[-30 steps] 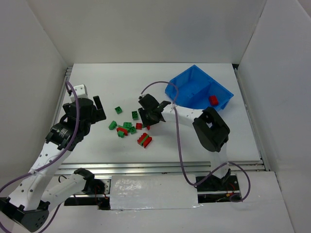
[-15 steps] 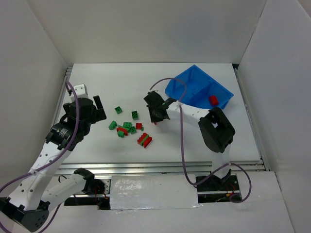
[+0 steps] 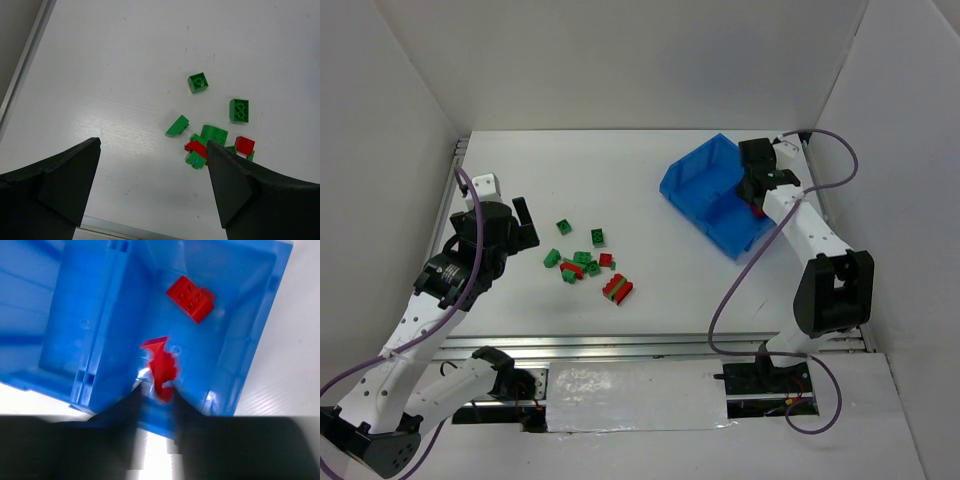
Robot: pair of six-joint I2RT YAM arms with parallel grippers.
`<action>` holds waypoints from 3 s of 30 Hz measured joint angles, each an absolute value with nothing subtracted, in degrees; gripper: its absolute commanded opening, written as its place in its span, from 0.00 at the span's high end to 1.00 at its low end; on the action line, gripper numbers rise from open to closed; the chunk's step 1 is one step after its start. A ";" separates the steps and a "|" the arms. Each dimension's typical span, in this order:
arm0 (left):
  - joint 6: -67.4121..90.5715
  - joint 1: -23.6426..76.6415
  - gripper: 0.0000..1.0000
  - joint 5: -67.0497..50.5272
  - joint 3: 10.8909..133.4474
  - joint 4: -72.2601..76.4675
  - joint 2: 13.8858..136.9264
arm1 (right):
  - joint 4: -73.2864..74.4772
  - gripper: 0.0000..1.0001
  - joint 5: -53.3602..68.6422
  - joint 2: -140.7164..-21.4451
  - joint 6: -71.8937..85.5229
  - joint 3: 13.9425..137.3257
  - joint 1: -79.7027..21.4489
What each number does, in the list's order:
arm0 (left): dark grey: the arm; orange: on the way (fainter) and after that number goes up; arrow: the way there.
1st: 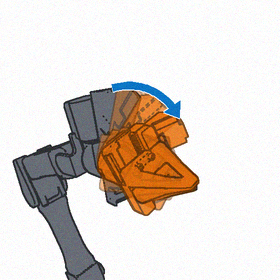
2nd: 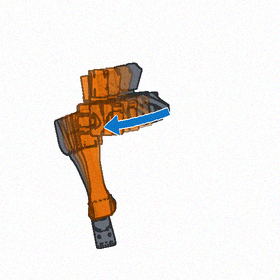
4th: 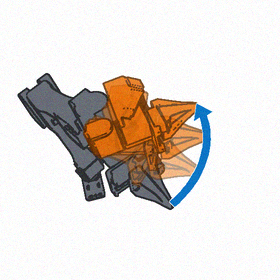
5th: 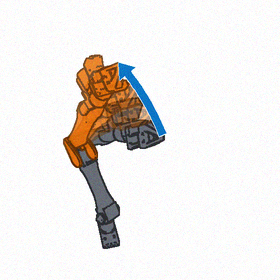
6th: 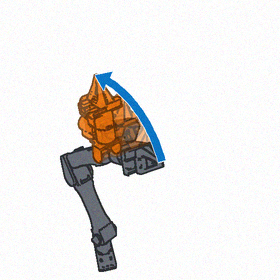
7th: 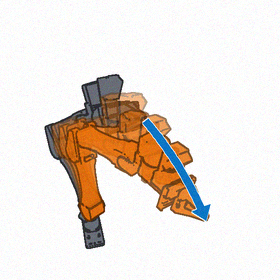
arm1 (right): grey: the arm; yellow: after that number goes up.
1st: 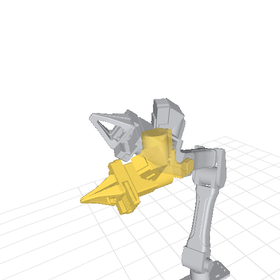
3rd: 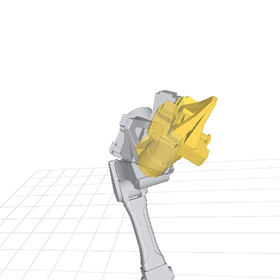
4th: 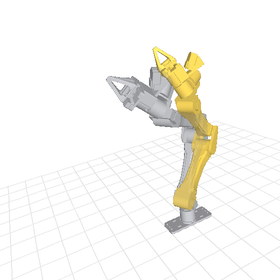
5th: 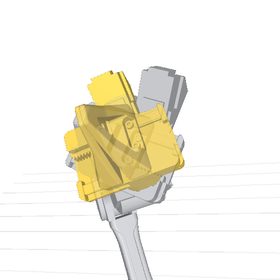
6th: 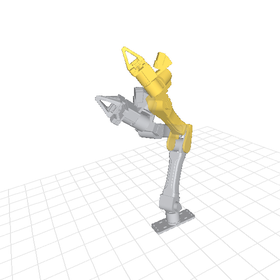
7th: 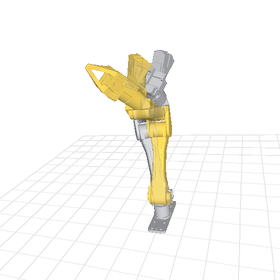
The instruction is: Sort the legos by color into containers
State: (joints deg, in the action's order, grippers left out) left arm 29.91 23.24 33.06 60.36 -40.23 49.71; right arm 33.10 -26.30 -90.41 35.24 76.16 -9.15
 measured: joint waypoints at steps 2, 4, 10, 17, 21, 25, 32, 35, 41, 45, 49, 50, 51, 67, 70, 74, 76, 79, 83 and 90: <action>29.91 23.24 0.01 33.04 60.36 -40.23 49.74 | 34.13 0.23 -26.35 -91.57 35.03 76.77 -8.60; 29.89 23.24 0.00 33.01 60.36 -40.23 49.74 | 34.81 0.19 -26.13 -93.06 34.09 78.02 -8.67; 29.87 23.16 0.00 32.69 60.36 -40.21 49.80 | 33.87 0.10 -24.23 -94.41 30.72 79.31 -14.61; 29.76 22.94 0.00 32.45 60.36 -40.21 50.52 | 34.09 0.00 -20.78 -97.54 37.08 79.33 -41.23; 29.71 22.90 0.01 32.16 60.36 -40.21 50.50 | 37.54 0.00 -24.99 -101.45 50.02 79.31 -52.38; 29.69 22.90 0.00 31.73 60.36 -40.18 50.48 | 38.59 0.03 -26.06 -103.79 56.64 79.33 -55.35; 29.67 22.90 0.00 31.57 60.36 -40.21 50.15 | 34.85 0.08 -25.87 -110.56 51.05 81.58 -53.74; 29.52 22.90 0.01 31.57 60.36 -40.21 49.91 | 34.63 0.15 -24.80 -111.59 49.25 83.53 -53.06; 28.71 22.90 0.00 31.51 60.36 -40.18 49.60 | 33.36 0.21 -22.57 -115.50 47.46 90.50 -52.66; 28.67 22.90 0.00 31.20 60.36 -40.16 49.60 | 33.71 0.25 -21.19 -118.50 47.22 92.49 -52.66; 28.67 22.90 0.01 31.16 60.36 -40.16 49.58 | 33.95 0.31 -20.16 -121.14 47.03 93.51 -52.66; 28.67 22.90 0.00 31.16 60.36 -40.16 49.58 | 34.06 0.31 -19.99 -121.73 47.00 93.73 -52.66; 28.67 22.90 0.00 31.14 60.36 -40.16 49.56 | 34.20 0.33 -19.77 -122.32 46.96 94.13 -52.66; 28.62 22.90 0.00 30.13 60.36 -39.72 49.17 | 35.14 0.44 -19.75 -126.45 46.63 99.50 -52.66; 28.62 22.90 0.01 30.11 60.36 -39.70 49.17 | 36.12 0.45 -20.01 -127.28 46.65 99.53 -52.66; 28.62 22.90 0.00 30.11 60.36 -39.59 49.19 | 37.04 0.54 -20.43 -127.68 46.78 99.83 -52.62; 28.62 22.90 0.00 30.11 60.36 -39.53 49.17 | 37.30 0.59 -20.51 -127.70 46.76 99.83 -52.62; 28.60 22.90 0.01 30.11 60.36 -39.46 49.19 | 37.23 0.61 -20.58 -127.68 46.76 99.81 -52.62; 28.62 22.90 0.01 30.11 60.36 -39.44 49.19 | 36.71 0.67 -20.73 -127.61 46.70 99.74 -52.62; 28.62 22.90 0.01 30.11 60.36 -39.42 49.19 | 35.35 0.70 -22.26 -121.89 46.57 95.79 -51.03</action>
State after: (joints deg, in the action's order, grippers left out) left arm 28.62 22.90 30.11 60.36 -39.42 49.19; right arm 35.35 -22.26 -121.89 46.57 95.79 -51.03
